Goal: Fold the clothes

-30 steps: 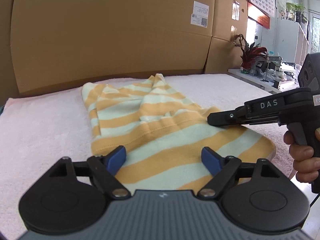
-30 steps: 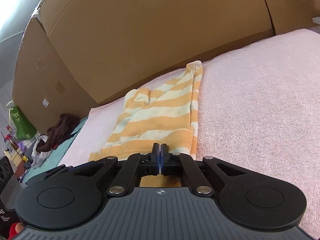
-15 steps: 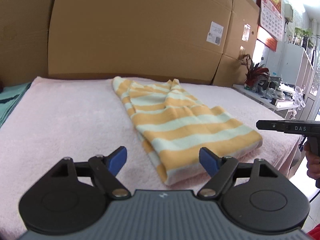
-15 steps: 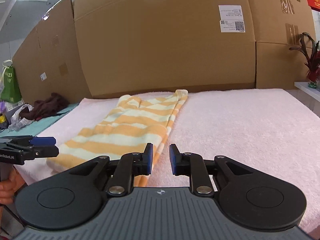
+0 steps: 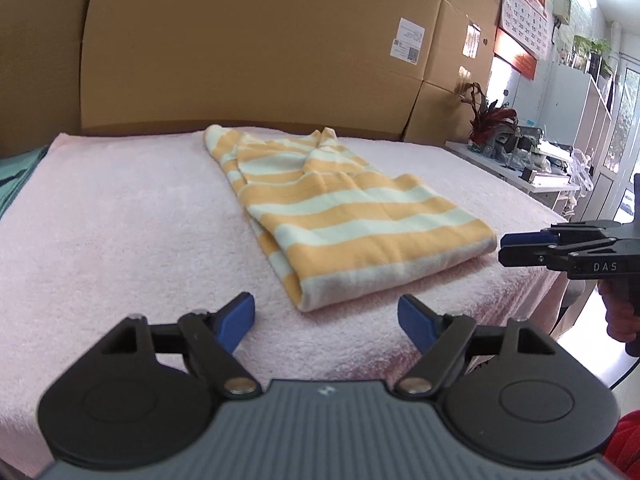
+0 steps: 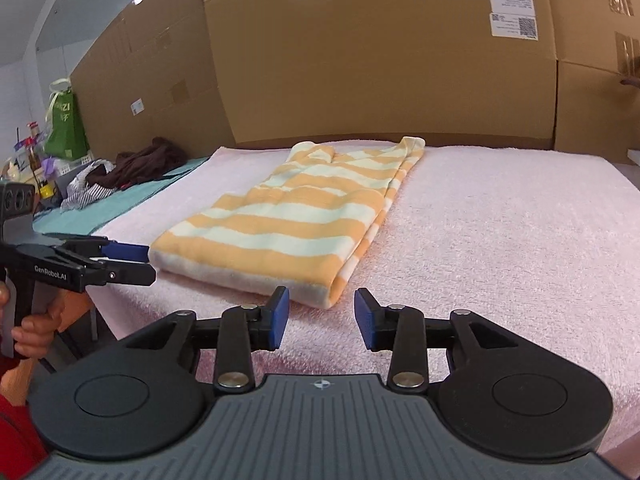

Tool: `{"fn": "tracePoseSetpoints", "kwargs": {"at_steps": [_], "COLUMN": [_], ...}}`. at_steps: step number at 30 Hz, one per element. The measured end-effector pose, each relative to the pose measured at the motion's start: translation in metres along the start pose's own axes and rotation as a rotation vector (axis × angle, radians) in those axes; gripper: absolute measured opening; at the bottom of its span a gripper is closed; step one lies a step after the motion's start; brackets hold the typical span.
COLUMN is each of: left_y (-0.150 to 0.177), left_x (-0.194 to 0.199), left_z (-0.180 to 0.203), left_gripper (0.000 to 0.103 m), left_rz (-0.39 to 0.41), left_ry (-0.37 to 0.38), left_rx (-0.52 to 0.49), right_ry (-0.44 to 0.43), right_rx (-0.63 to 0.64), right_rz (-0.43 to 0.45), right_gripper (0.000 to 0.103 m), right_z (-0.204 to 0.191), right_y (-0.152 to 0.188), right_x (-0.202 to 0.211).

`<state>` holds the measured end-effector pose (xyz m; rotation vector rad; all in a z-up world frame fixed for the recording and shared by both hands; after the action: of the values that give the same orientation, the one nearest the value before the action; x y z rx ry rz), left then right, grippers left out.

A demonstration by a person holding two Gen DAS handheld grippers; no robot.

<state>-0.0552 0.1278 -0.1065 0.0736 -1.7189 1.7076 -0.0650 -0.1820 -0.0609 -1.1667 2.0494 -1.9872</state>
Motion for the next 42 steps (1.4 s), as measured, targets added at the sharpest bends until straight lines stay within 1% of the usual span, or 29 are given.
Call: {"fn": "tracePoseSetpoints", "kwargs": {"at_steps": [3,5,7,9,12,13,15,16,17,18,19,20,22,24,28,33,37,39,42], "left_y": [-0.002,-0.003,-0.002,-0.001,0.002,0.003,0.004,0.004,0.004,0.003,0.003,0.003,0.001,-0.002,-0.009,-0.012,-0.010,-0.014,-0.028], "left_x": [-0.008,-0.013,-0.016,-0.015,-0.013,-0.013,-0.014,-0.015,-0.016,-0.016,-0.016,-0.015,-0.014,-0.012,0.002,0.032,0.055,0.060,0.060], "left_z": [0.008,0.010,0.009,0.006,0.003,0.003,0.008,0.009,0.009,0.009,0.007,0.004,-0.001,-0.001,0.003,0.011,0.020,0.021,0.017], "left_gripper": [0.079,0.073,0.058,0.053,0.053,0.055,0.055,0.055,0.054,0.045,0.037,0.034,0.020,0.013,0.009,0.009,0.009,0.009,0.009], "left_rz": [0.009,0.020,0.034,0.048,0.067,0.075,0.087,0.092,0.095,0.098,0.102,0.103,0.102,0.116,0.154,0.176,0.179,0.189,0.225], "left_ry": [0.018,0.012,0.006,0.009,0.021,0.023,0.010,0.003,0.001,-0.002,-0.004,0.004,0.029,0.034,0.033,0.073,0.102,0.105,0.111], "left_rx": [-0.035,-0.053,-0.067,-0.068,-0.070,-0.076,-0.105,-0.118,-0.118,-0.117,-0.109,-0.090,-0.043,-0.014,-0.009,0.004,0.014,0.027,0.057], "right_ry": [0.004,0.008,0.008,0.001,-0.019,-0.028,-0.034,-0.036,-0.039,-0.042,-0.045,-0.048,-0.060,-0.078,-0.097,-0.139,-0.174,-0.190,-0.191], "right_rx": [0.047,0.069,0.082,0.089,0.121,0.138,0.174,0.166,0.154,0.143,0.131,0.119,0.096,0.077,0.058,0.042,0.035,0.006,-0.042], "right_rz": [-0.001,0.006,0.021,0.046,0.088,0.089,0.087,0.089,0.091,0.094,0.096,0.098,0.102,0.106,0.124,0.134,0.093,0.080,0.099], "right_gripper": [0.039,0.039,0.039,0.037,0.036,0.036,0.036,0.034,0.026,0.019,0.017,0.013,0.011,0.011,0.010,0.009,0.009,0.009,0.009], "right_z": [-0.004,-0.003,-0.002,-0.001,-0.004,-0.006,-0.009,-0.008,-0.006,-0.004,-0.002,0.000,0.002,0.003,0.002,-0.003,-0.011,-0.010,-0.004], "right_y": [0.003,0.004,0.004,0.005,0.005,0.006,0.009,0.008,0.007,0.007,0.006,0.005,0.003,0.001,-0.007,-0.016,-0.018,-0.022,-0.037], "right_x": [-0.008,-0.014,-0.017,-0.017,-0.015,-0.016,-0.021,-0.022,-0.022,-0.022,-0.022,-0.023,-0.022,-0.020,-0.012,0.011,0.031,0.037,0.036]}}
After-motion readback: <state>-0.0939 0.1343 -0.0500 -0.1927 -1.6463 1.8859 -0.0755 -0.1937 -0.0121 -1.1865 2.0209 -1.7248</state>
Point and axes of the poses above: each gripper's, at about its wrist camera, not at the fingertips, and x roughly against the way its jaws point, z to its right, y to its underside, the point moved 4 cm from there along -x, roughly the way its jaws point, and after that the axes turned 4 degrees about -y, right-handed, at the moved point
